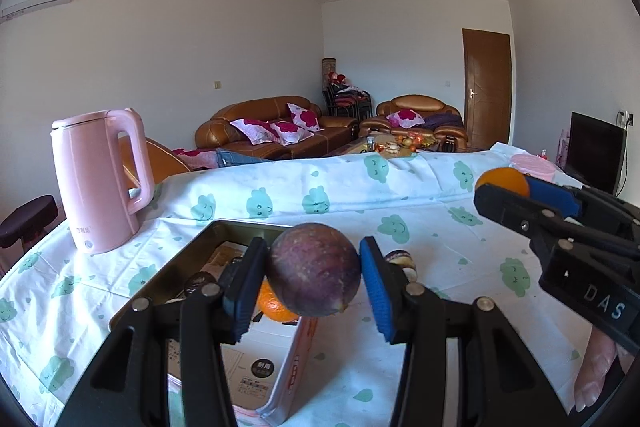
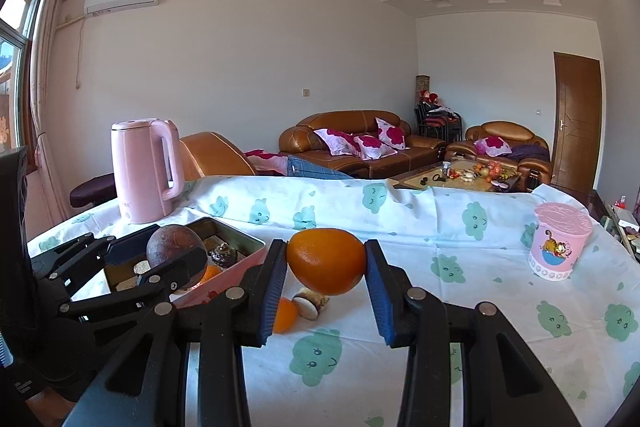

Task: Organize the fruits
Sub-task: 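Lower the purple-brown fruit in the left tool and orange in the right tool over the tin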

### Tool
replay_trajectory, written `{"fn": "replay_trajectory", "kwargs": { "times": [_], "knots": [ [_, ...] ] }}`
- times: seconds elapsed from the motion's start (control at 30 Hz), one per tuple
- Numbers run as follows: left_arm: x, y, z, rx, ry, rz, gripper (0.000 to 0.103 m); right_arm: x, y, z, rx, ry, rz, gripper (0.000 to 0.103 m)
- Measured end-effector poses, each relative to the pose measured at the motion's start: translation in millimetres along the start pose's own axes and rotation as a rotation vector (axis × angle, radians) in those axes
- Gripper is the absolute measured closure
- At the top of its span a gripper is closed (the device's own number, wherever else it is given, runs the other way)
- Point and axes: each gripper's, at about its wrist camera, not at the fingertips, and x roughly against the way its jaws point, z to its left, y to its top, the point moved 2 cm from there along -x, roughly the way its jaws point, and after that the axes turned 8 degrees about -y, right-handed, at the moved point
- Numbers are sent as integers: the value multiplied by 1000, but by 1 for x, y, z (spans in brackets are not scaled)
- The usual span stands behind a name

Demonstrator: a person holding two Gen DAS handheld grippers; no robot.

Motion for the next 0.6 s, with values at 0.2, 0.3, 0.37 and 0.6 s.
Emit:
{"fn": "replay_trajectory", "kwargs": {
  "times": [0.2, 0.3, 0.37, 0.6],
  "knots": [
    [13, -2, 27, 29, 36, -3, 54, -10, 5, 30, 23, 62, 10, 62],
    [16, -4, 36, 35, 54, 1, 54, -15, 6, 45, 36, 92, 16, 62],
    [17, -5, 42, 38, 69, 5, 54, -18, 6, 55, 48, 110, 18, 62],
    [16, -11, 61, 66, 107, 28, 54, -29, 4, 78, 77, 148, 32, 62]
  ]
}}
